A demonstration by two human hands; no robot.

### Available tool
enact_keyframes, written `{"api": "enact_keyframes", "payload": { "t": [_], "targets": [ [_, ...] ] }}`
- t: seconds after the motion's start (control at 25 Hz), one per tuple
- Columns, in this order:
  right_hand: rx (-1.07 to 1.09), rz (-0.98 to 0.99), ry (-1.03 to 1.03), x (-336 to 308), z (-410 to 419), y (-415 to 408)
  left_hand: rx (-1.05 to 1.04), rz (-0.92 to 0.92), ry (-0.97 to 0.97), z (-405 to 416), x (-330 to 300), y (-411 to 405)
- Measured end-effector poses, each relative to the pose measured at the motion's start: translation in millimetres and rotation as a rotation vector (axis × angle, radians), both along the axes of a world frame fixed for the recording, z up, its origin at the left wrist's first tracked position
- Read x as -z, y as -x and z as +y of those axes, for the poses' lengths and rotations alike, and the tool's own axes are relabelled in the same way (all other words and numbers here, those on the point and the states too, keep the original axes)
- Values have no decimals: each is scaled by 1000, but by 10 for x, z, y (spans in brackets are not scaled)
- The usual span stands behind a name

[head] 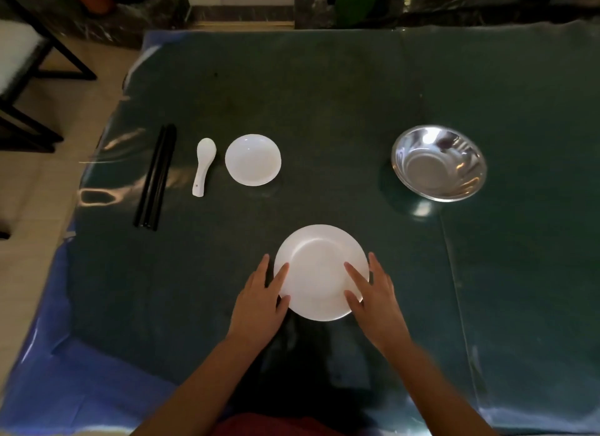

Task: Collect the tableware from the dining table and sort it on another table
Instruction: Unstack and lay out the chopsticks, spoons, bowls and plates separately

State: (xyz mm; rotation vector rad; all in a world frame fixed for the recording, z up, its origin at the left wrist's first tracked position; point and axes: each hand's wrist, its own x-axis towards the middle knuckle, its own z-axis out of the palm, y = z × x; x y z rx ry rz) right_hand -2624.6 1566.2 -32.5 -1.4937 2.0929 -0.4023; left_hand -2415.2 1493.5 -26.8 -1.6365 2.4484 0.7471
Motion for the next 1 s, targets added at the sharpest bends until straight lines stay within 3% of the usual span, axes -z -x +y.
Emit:
{"api": "enact_keyframes", "payload": {
  "t": [0.2,0.48,0.76,1.0],
  "targets": [
    [291,-290,34,-8,-23,-25,-426,462,-183,69,-17,168],
    [496,-486,-64,-140,-154,59,-975,762,-455,-146,-35,273],
    [549,-566,-54,-112,-314,218,-1079,897,-511,-274,-48,349],
    [509,-592,49,-105,-1121,645,-1126,991,-543,-1001,-105,768]
  ]
}}
